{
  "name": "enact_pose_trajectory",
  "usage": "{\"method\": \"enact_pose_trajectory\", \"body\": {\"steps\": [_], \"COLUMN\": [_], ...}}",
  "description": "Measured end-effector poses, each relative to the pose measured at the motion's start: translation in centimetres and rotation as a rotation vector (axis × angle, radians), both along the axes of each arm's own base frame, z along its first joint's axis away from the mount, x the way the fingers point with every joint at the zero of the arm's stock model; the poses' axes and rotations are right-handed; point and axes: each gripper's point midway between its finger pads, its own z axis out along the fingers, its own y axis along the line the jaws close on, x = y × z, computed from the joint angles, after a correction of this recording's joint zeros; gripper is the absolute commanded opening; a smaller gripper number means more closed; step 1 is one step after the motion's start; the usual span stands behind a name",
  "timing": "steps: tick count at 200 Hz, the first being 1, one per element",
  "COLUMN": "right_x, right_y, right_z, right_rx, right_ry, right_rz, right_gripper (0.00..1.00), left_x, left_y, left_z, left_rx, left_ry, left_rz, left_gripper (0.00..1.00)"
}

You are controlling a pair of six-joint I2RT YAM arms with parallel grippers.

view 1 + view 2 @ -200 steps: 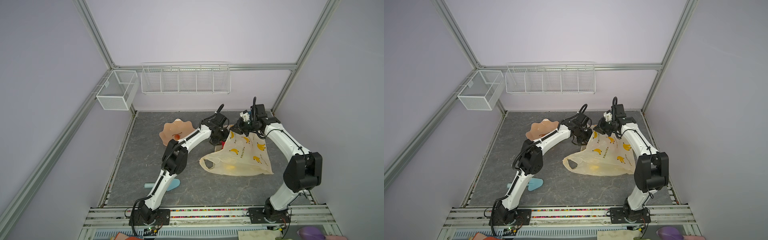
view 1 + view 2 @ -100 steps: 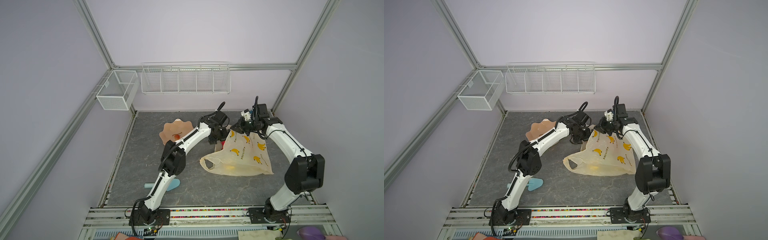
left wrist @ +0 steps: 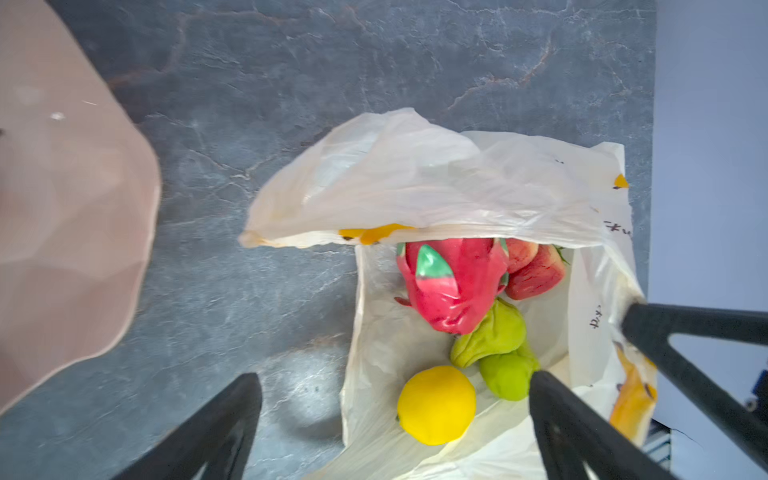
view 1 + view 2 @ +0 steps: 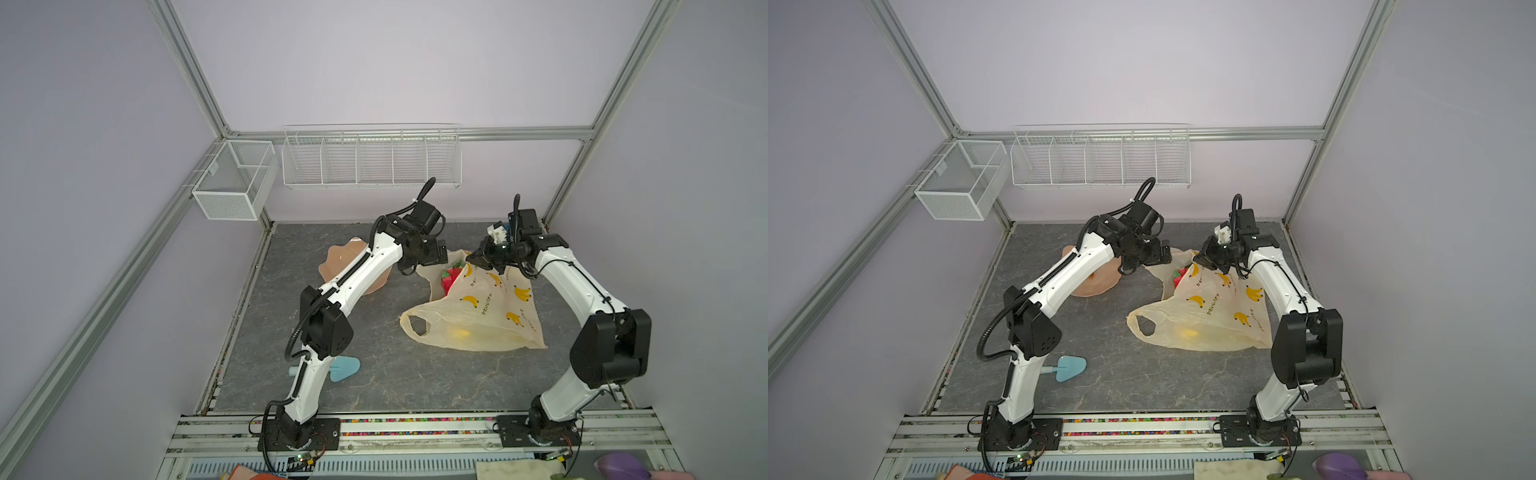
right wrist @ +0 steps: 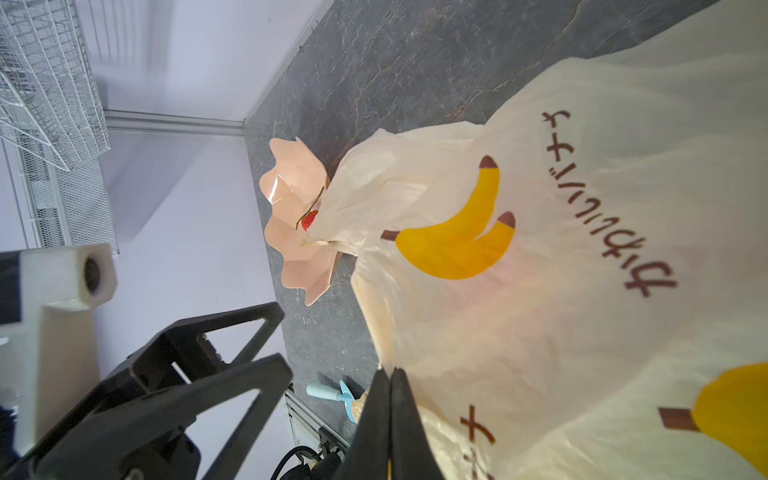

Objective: Place the fruits into the plastic bag
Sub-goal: 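Move the empty left gripper back above the pink bowl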

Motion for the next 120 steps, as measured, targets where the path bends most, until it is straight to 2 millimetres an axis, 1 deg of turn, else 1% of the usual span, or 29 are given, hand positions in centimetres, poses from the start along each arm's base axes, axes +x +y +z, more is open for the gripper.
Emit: {"method": "enact_pose_trajectory", "body": {"steps": [29,42,56,75,97,111,120], "right_x": [0.0,0.0,0.0,0.1,0.1,0.1,0.1], "right_y": [0.0,0.0,-0.1,-0.2,-0.3,-0.3,-0.3], "right_z": [0.0,0.0,-0.1,-0.2,-0.2,-0.2,-0.1], "right_rx": [-0.002,-0.003,-0.006,-0.013,-0.017,-0.018,-0.019], "right_ry": [0.000,0.000,0.000,0.001,0.002,0.002,0.001], "right_rz": [-0.002,-0.002,-0.004,-0.009,-0.012,-0.013,-0.013], "right_gripper": [0.07,0.07,0.07,0.07,0.07,0.07,0.07], "left_x": [0.0,0.0,0.1,0.8,2.0,2.6,2.9], "left_y": [3.4,5.5,8.4,12.6,17.2,19.1,19.7], "left_z": [1.4,1.7,1.6,0.8,-1.1,-2.4,-3.1], "left_rx": [0.080,0.119,0.158,0.199,0.260,0.291,0.304], "left_ry": [-0.039,-0.046,-0.042,-0.019,0.020,0.045,0.056], "left_rz": [0.036,0.064,0.101,0.165,0.228,0.242,0.242], "left_gripper": [1.00,1.00,1.00,0.97,0.87,0.80,0.76]}}
